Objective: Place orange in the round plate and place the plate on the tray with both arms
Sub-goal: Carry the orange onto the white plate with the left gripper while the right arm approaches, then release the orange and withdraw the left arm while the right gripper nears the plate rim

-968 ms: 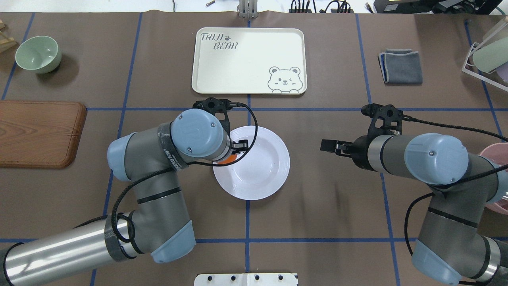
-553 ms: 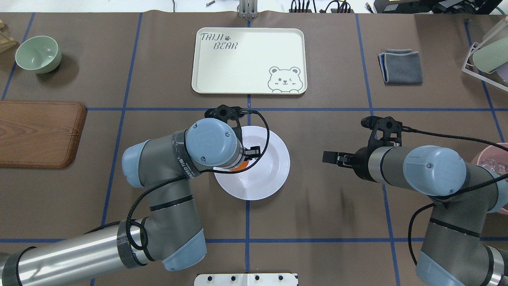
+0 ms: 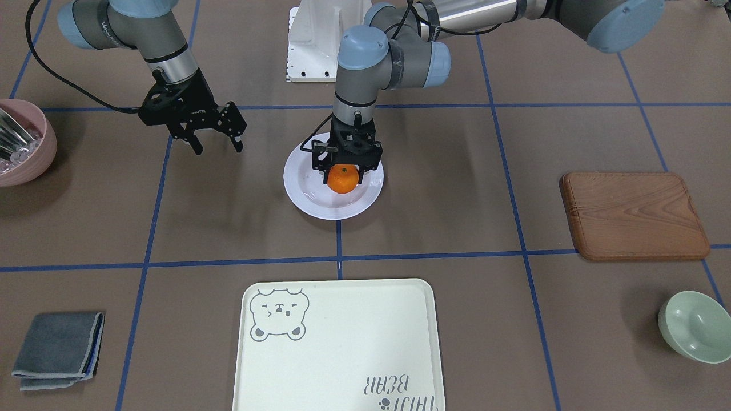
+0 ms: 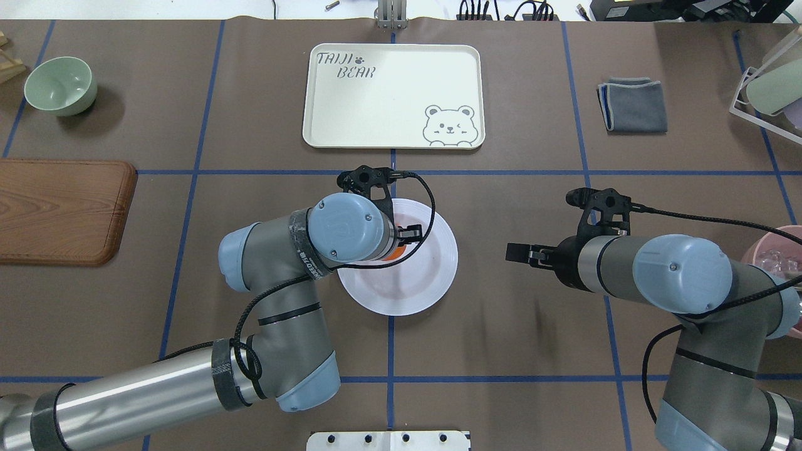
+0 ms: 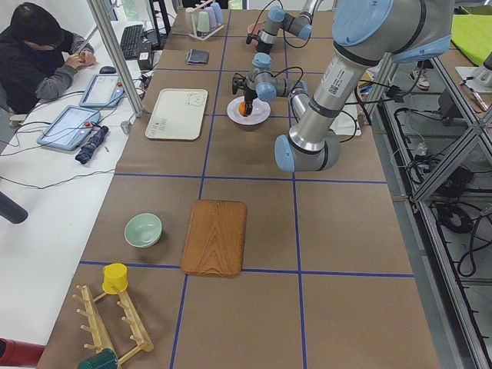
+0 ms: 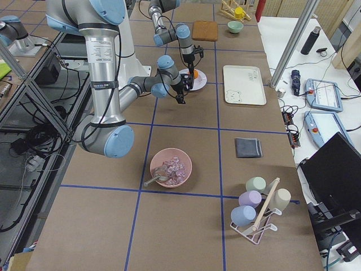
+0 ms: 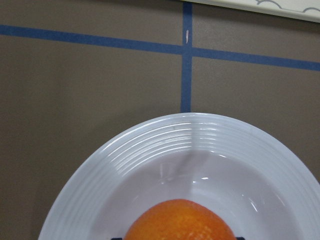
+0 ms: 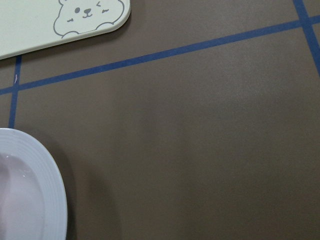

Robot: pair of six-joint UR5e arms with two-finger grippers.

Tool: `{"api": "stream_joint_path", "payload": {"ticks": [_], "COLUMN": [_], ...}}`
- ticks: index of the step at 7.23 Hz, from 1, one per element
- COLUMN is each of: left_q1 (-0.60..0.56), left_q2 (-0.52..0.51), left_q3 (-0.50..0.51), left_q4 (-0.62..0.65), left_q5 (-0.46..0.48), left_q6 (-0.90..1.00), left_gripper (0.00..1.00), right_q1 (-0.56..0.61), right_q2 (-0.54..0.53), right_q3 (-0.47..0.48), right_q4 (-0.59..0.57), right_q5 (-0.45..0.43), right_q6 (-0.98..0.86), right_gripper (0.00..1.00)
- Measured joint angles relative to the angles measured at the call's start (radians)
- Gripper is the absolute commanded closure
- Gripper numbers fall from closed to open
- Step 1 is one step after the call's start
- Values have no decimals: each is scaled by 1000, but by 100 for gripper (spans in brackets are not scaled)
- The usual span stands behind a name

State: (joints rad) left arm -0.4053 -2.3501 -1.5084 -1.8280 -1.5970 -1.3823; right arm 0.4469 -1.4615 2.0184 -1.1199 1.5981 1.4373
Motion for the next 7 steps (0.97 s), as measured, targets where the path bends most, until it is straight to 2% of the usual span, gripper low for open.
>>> {"api": "stream_joint_path", "payload": {"ticks": [2, 4, 5, 7], "left_q1": [0, -36, -93, -287], "left_q2": [-3, 22, 69, 200], "left_q3": [-18, -93, -146, -221], "left_q4": [-3, 22, 56, 105], "left_q5": [31, 13, -48, -221], "left_q6": [4, 88, 177, 463], "left_gripper": [1, 1, 1, 1], "right_q1": [-5, -18, -29, -65], "right_q2": [4, 12, 26, 60], "right_q3": [0, 0, -2, -2], "right_q4": [1, 6, 10, 12], "right_q5": [-5, -20, -37, -91], "right_q6": [1, 11, 51, 161], "right_gripper": [0, 0, 0, 2]}}
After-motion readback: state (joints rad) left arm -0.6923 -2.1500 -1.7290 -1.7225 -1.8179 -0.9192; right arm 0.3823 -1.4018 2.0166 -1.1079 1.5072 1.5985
